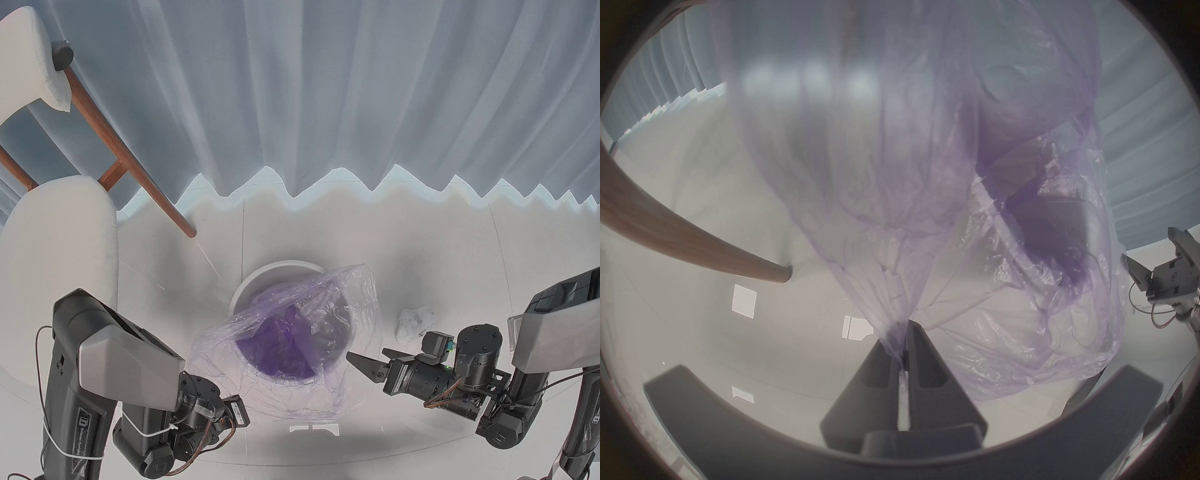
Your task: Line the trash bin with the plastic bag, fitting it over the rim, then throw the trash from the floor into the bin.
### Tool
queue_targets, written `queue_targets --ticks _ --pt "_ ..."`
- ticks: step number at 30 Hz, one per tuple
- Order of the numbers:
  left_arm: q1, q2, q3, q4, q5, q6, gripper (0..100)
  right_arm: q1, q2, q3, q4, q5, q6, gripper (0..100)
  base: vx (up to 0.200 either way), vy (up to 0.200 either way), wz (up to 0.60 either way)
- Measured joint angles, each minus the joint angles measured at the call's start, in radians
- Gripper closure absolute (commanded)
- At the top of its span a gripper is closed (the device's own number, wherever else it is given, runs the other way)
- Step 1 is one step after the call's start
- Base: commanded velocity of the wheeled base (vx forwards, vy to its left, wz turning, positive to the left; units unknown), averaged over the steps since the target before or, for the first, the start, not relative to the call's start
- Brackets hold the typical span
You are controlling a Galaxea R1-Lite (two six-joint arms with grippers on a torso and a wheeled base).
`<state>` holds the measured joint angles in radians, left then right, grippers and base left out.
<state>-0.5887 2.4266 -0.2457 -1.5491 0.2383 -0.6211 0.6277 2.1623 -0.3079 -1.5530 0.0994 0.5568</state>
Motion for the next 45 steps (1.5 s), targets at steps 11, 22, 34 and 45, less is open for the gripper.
queue_targets --ticks 11,22,34,45 --pt "0.008 0.052 -0.035 0.001 -0.005 0.042 100 -0.001 0.004 -0.002 0.0 0.001 0.0 0 0.0 0.0 0.0" --pt "-0.007 0.05 -0.014 0.0 0.006 0.046 0 -0.005 -0.001 -0.005 0.0 0.001 0.001 0 0.0 0.0 0.0" --pt "-0.127 -0.237 0.142 0.0 0.104 0.045 0 -0.006 -0.011 -0.003 0.0 0.003 0.004 0 0.0 0.0 0.0" --pt "-0.271 -0.748 0.182 0.01 0.032 0.11 0 0.0 -0.094 0.001 0.015 0.02 0.062 0 0.0 0.0 0.0"
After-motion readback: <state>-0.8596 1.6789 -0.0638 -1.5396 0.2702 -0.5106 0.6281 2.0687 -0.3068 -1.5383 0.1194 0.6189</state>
